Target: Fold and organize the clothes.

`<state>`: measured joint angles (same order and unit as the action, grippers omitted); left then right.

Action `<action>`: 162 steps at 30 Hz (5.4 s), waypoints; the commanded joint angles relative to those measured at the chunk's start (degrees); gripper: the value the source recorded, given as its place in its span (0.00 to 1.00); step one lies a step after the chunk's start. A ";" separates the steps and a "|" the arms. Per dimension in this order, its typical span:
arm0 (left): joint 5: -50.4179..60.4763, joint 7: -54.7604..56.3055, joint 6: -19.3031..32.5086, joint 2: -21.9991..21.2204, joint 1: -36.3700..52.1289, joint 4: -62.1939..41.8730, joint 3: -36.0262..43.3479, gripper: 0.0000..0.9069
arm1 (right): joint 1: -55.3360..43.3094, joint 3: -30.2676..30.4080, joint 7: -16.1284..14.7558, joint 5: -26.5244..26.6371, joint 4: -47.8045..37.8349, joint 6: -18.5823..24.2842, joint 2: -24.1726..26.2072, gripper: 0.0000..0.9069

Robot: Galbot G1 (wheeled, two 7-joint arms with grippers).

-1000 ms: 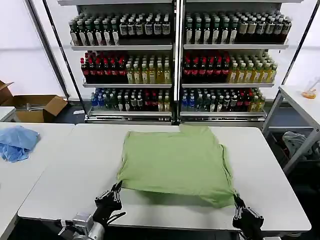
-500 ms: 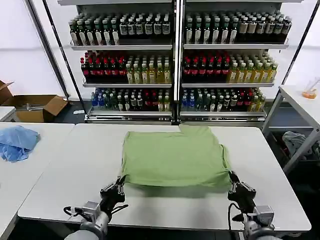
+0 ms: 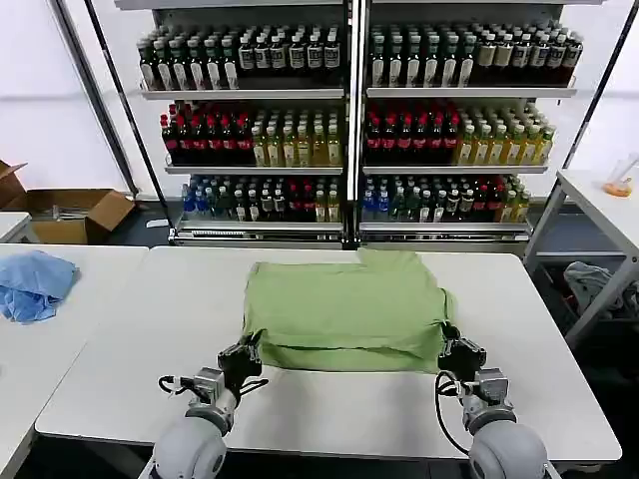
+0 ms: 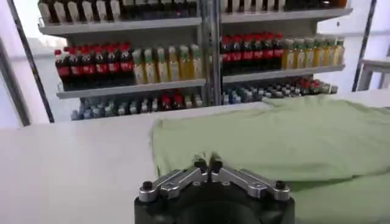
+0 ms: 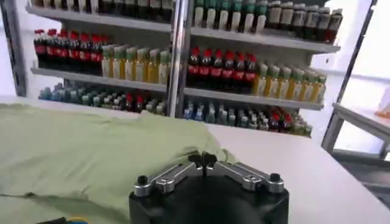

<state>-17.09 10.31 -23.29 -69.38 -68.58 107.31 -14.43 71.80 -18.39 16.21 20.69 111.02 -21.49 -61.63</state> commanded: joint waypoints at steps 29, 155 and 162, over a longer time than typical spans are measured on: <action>1.82 2.48 -0.46 -2.43 -3.94 -2.78 -2.50 0.02 | 7.14 -5.77 -0.38 4.59 -2.55 -3.66 -2.09 0.00; -24.83 5.38 -9.85 6.74 30.28 -28.04 13.49 0.03 | -51.73 26.05 4.84 29.24 -53.08 -11.75 -7.40 0.00; -26.36 4.81 -9.78 6.77 30.19 -28.15 12.58 0.03 | -51.51 25.87 4.46 29.18 -52.90 -11.67 -7.62 0.00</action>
<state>-41.90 15.58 -32.99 -62.75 -38.20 79.10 -1.46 20.46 7.27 20.90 49.64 59.06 -32.98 -69.08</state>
